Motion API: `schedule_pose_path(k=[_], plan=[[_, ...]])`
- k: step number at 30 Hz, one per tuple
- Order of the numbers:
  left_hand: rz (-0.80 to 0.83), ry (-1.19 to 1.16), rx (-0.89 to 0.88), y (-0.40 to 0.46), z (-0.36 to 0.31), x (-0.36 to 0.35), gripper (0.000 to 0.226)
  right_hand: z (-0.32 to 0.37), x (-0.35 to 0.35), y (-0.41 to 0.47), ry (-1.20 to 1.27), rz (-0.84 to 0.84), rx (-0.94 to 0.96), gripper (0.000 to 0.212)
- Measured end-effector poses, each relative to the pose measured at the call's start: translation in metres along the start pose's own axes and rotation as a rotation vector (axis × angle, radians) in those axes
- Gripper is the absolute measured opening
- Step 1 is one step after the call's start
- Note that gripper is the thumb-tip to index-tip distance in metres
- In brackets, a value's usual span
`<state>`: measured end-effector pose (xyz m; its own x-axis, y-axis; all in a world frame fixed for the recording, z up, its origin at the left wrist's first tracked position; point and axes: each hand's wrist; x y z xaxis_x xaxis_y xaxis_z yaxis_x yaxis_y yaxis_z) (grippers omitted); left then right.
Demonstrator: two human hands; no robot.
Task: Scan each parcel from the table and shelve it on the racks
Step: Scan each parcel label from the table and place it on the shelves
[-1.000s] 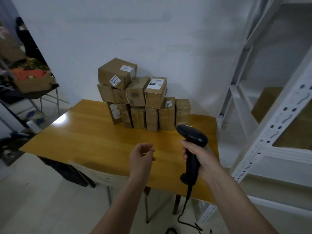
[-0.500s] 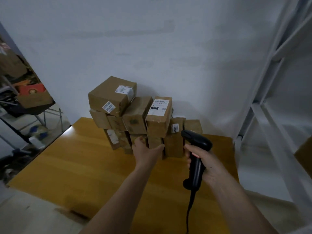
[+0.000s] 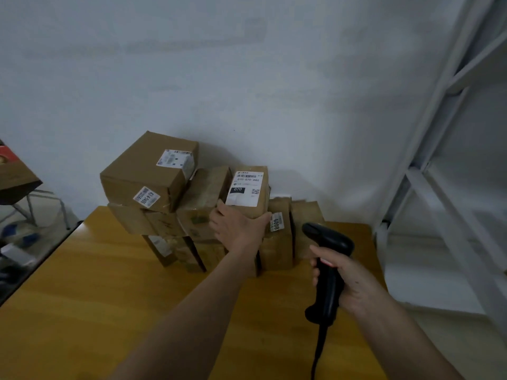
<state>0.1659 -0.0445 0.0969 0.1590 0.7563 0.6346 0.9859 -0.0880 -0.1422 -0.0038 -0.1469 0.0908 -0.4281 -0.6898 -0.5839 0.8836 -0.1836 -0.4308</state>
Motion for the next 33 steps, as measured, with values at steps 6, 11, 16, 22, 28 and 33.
schedule_pose_path(k=[6,11,16,22,28,33], plan=[[0.086,-0.005,0.021,0.004,0.004,0.01,0.106,-0.001,-0.007,0.004,0.009,-0.087,0.08,0.035],[0.173,-0.21,-0.16,-0.026,0.024,0.019,0.105,-0.001,-0.036,0.009,-0.073,-0.113,0.237,0.047],[0.338,-0.227,-0.191,-0.049,0.038,0.028,0.107,0.003,-0.063,0.009,-0.149,-0.091,0.343,0.047],[0.465,-0.279,-0.255,-0.054,0.043,0.047,0.108,-0.001,-0.069,0.001,-0.171,-0.033,0.389,0.051],[0.761,-0.553,-0.231,-0.054,0.037,0.065,0.061,0.0,-0.063,-0.01,-0.236,0.039,0.388,0.053],[0.837,-0.624,-0.161,-0.041,0.044,0.077,0.049,-0.008,-0.065,-0.016,-0.329,0.027,0.41,0.06]])
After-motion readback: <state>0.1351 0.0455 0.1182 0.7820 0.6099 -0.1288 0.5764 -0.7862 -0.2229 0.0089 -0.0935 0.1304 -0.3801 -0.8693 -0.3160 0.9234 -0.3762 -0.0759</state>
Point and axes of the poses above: each hand's wrist, its own y-axis towards the middle knuckle, its own x-axis out of the back of the hand, z = x × y, and after that the axes turned 11 degrees about z, right-handed
